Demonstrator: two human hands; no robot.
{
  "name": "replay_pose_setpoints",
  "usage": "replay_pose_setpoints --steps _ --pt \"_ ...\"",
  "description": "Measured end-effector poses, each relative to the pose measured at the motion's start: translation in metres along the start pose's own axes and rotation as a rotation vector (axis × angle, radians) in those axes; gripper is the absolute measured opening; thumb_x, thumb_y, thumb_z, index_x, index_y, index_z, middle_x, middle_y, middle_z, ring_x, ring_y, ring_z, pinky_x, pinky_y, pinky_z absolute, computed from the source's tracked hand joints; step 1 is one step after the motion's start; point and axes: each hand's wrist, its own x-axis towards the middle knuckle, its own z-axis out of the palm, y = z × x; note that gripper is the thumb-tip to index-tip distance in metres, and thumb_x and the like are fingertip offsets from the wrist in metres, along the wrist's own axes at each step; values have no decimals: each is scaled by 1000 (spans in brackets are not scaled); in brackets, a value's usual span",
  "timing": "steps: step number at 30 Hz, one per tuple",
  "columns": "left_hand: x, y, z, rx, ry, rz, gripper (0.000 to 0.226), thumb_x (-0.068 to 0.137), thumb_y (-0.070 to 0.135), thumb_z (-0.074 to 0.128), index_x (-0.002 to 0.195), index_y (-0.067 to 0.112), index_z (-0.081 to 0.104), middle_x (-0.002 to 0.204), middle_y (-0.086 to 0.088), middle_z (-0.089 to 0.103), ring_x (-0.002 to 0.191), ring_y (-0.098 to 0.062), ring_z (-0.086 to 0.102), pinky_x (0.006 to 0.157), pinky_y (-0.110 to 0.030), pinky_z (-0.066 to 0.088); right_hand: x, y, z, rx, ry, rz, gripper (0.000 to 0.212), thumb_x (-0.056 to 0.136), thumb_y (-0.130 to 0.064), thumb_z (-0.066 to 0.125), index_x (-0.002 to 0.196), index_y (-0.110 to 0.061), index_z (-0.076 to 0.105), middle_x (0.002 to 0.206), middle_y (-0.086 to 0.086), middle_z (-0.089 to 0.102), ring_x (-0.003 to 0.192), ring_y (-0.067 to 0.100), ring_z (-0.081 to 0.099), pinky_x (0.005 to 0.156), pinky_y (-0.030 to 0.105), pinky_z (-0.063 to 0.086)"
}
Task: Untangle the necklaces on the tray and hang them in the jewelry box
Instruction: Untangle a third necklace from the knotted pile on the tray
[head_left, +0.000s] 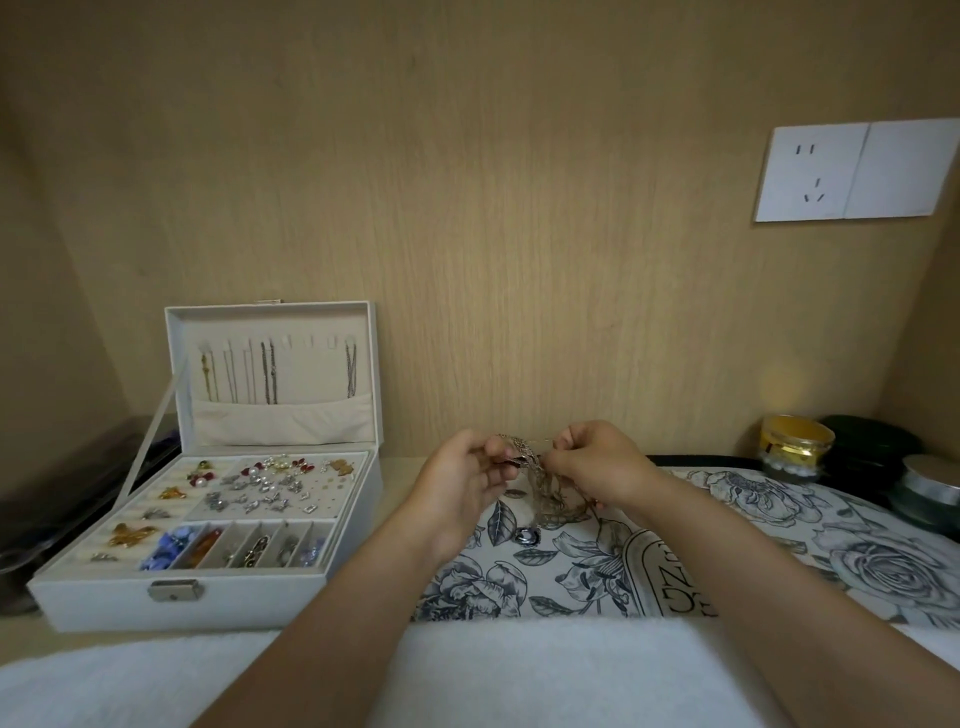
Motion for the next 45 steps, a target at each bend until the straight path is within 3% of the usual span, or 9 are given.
replay_pose_setpoints --steps 6,12,17,20,26,32,36,40,45 --pt "6 -3 -8 -49 -13 81 8 92 10 62 96 4 58 98 -13 68 100 -26 66 96 -36 53 2 -2 -1 404 -127 18 20 92 -6 67 79 -13 54 77 10 66 70 20 65 78 37 59" --pt "3 -2 -1 -34 58 94 10 92 -1 61 98 5 57 90 -13 62 80 -21 63 83 -38 60 1 -3 -1 553 -182 -11 13 95 -3 61 88 -12 55 94 18 68 73 23 67 74 36 60" --pt "3 -11 -4 701 176 426 47 85 0 62 117 32 48 97 -2 60 69 -18 62 65 -37 57 -2 -2 4 419 -187 -29 12 93 0 63 94 -7 55 86 18 68 58 24 69 54 36 60" --pt "0 -12 -5 732 64 502 53 83 -2 60 108 44 54 99 6 58 59 -15 54 52 -39 48 -4 -4 3 373 -190 -31 10 91 -5 69 95 -6 60 85 17 72 60 23 70 55 35 60" --pt "1 -13 -6 684 26 414 12 87 27 74 95 34 69 84 10 71 70 -6 63 71 -22 51 -6 -7 -2 345 -186 -48 7 95 -12 65 94 -8 60 83 16 75 60 22 70 56 33 57" --pt "4 -10 -13 838 41 458 16 82 29 79 96 36 73 85 13 72 66 7 54 68 -17 45 -5 -8 -5 267 -207 -5 13 95 -17 64 83 -12 63 94 14 77 83 30 71 87 47 59" --pt "2 -7 -17 1128 33 564 37 88 25 72 123 34 63 87 19 68 69 11 52 68 -11 37 -3 -6 -2 217 -108 35 14 92 -15 65 79 -13 61 86 13 76 79 31 71 80 42 56" --pt "2 -2 -27 1313 173 727 19 97 22 59 109 36 60 96 17 60 87 -2 56 70 -22 42 4 3 -7 145 87 20 35 86 -6 73 64 -16 47 70 11 64 67 22 64 75 40 54" --pt "3 -6 -24 1387 194 781 34 97 6 52 108 37 61 96 12 49 77 -9 52 56 -22 40 7 6 -7 444 -16 102 32 90 10 59 76 -16 46 83 10 63 76 22 64 89 41 57"
